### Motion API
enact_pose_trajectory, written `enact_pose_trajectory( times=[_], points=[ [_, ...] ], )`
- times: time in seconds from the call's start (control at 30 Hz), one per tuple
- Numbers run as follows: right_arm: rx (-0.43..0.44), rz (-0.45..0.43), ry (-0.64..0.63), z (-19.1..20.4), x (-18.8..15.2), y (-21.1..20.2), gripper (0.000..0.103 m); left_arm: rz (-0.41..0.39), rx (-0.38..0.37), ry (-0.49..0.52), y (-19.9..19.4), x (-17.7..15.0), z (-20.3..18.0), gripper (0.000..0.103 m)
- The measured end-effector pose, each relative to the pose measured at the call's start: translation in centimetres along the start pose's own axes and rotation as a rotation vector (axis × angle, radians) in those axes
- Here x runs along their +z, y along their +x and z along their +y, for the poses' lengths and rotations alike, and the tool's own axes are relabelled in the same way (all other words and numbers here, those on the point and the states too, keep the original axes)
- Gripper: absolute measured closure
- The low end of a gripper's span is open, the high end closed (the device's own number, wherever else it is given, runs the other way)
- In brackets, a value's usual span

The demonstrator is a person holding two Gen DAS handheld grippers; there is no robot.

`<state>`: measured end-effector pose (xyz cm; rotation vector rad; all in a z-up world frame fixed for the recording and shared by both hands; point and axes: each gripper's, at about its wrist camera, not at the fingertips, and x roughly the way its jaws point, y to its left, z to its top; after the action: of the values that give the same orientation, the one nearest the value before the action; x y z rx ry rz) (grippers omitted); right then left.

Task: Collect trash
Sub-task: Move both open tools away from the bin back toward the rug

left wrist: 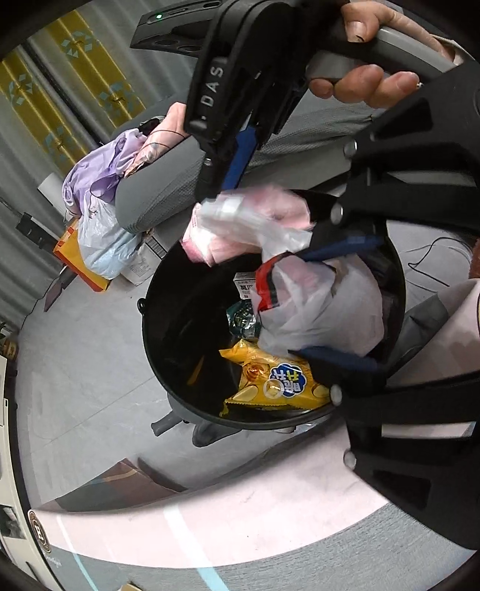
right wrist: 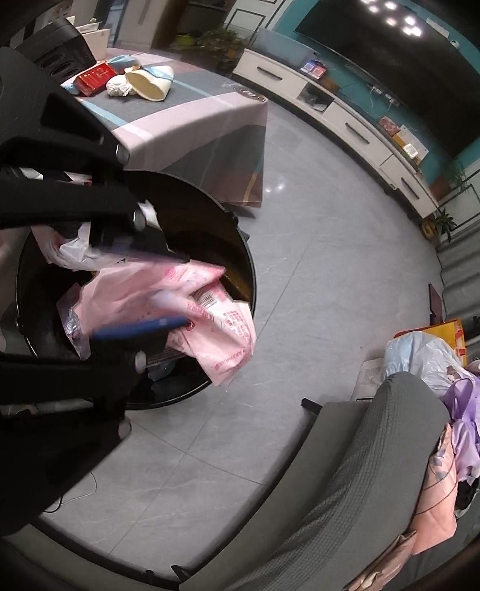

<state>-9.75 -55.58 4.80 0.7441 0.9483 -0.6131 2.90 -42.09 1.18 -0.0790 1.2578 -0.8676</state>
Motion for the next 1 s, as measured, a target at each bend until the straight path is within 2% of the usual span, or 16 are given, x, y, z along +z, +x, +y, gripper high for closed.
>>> enact_pose_trajectory(
  times=[0.03, 0.07, 0.13, 0.33, 0.47, 0.53, 0.67, 0.8, 0.87, 1.0],
  points=[
    [0.007, -0.011, 0.003, 0.0, 0.0, -0.3, 0.057, -0.005, -0.004, -0.002, -0.2, 0.0, 0.1, 0.039],
    [0.011, -0.02, 0.004, -0.1, 0.0, -0.6, 0.055, -0.018, -0.007, -0.006, -0.7, 0.1, 0.2, 0.036],
    [0.021, -0.039, 0.009, -0.1, 0.0, -1.1, 0.048, -0.029, -0.011, -0.011, -1.3, 0.2, 0.2, 0.024],
    [0.034, -0.072, -0.005, 0.6, -0.2, -2.2, 0.041, -0.095, -0.026, -0.043, -4.7, 0.3, 1.3, 0.017],
    [0.037, -0.081, -0.042, 1.8, -0.3, -2.5, 0.038, -0.17, 0.021, -0.07, -8.6, -0.3, 3.1, 0.011],
    [0.04, -0.091, -0.069, 2.7, -0.5, -2.8, 0.03, -0.206, 0.058, -0.084, -10.5, -0.6, 4.3, 0.008],
    [0.056, -0.11, -0.127, 4.8, -1.0, -3.3, 0.025, -0.311, 0.142, -0.157, -15.1, -1.6, 8.1, 0.006],
    [0.052, -0.126, -0.19, 7.0, -1.7, -3.3, 0.02, -0.403, 0.257, -0.249, -19.8, -3.6, 13.2, 0.005],
    [0.052, -0.126, -0.235, 8.5, -2.3, -3.0, 0.019, -0.445, 0.309, -0.329, -22.1, -4.9, 16.5, 0.005],
    [0.076, -0.124, -0.324, 11.8, -3.7, -2.5, 0.019, -0.481, 0.349, -0.48, -25.4, -8.0, 22.6, 0.005]
  ],
)
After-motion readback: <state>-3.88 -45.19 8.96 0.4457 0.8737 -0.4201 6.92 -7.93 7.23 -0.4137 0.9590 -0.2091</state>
